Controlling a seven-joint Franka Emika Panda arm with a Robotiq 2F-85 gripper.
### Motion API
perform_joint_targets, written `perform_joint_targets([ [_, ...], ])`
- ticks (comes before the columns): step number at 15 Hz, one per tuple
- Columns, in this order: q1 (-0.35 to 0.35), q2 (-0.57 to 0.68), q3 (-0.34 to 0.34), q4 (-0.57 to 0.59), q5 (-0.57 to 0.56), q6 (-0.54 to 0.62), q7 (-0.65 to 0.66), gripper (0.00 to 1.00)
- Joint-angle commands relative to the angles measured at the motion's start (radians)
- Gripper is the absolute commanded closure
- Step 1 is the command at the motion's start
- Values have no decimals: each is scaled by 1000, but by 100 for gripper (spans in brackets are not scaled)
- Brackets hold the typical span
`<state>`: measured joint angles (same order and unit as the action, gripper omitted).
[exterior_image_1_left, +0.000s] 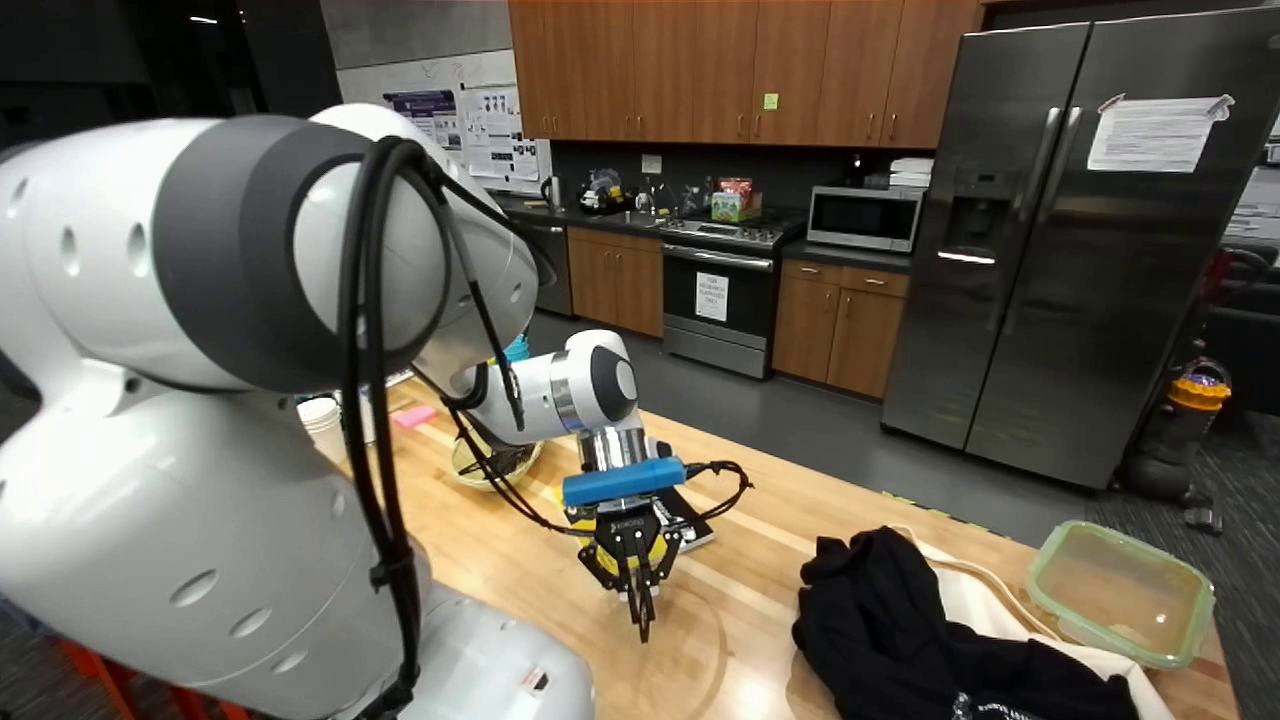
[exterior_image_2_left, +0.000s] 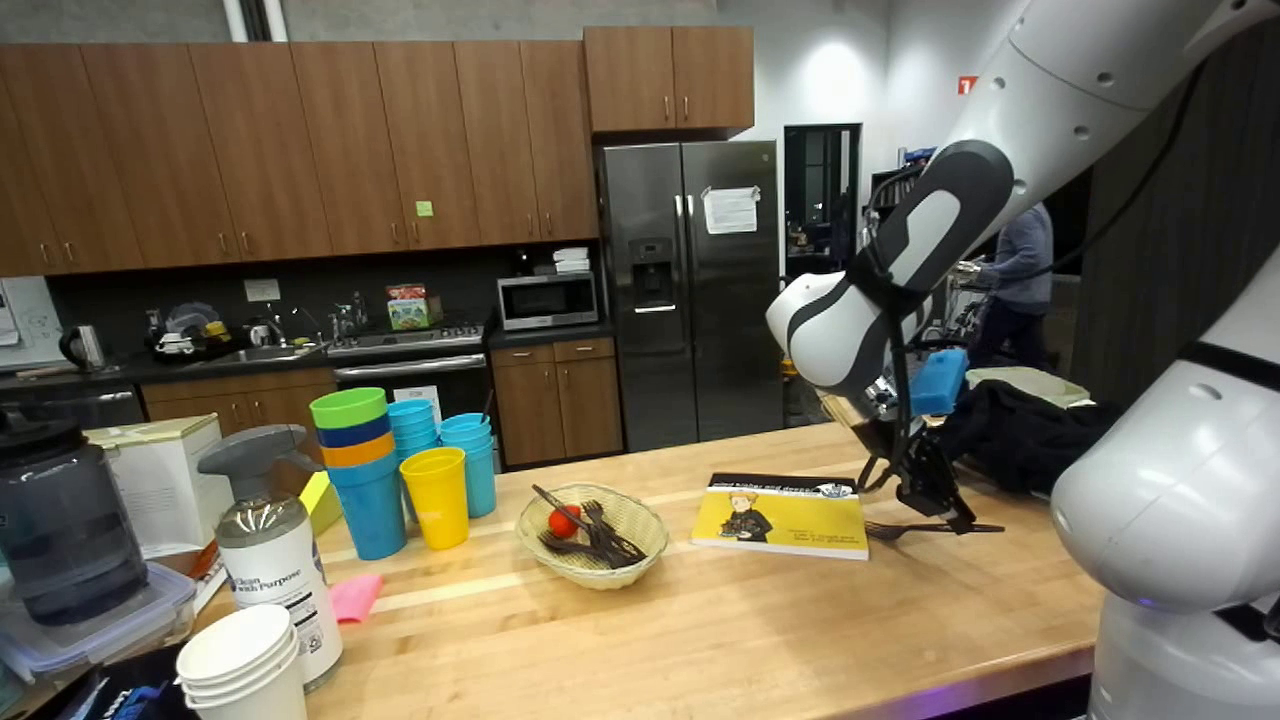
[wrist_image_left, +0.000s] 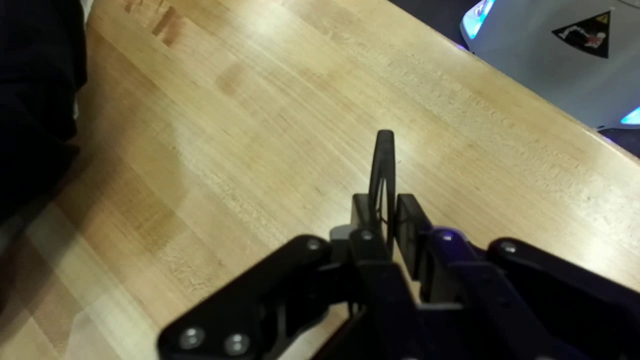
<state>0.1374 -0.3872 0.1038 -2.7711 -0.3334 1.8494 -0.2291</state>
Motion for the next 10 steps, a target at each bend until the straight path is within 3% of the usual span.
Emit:
perform_joint_targets([
  [1, 14, -82, 8, -11, -13, -29, 9, 96],
  [10, 24, -140, 9, -7, -14, -46, 7, 96],
])
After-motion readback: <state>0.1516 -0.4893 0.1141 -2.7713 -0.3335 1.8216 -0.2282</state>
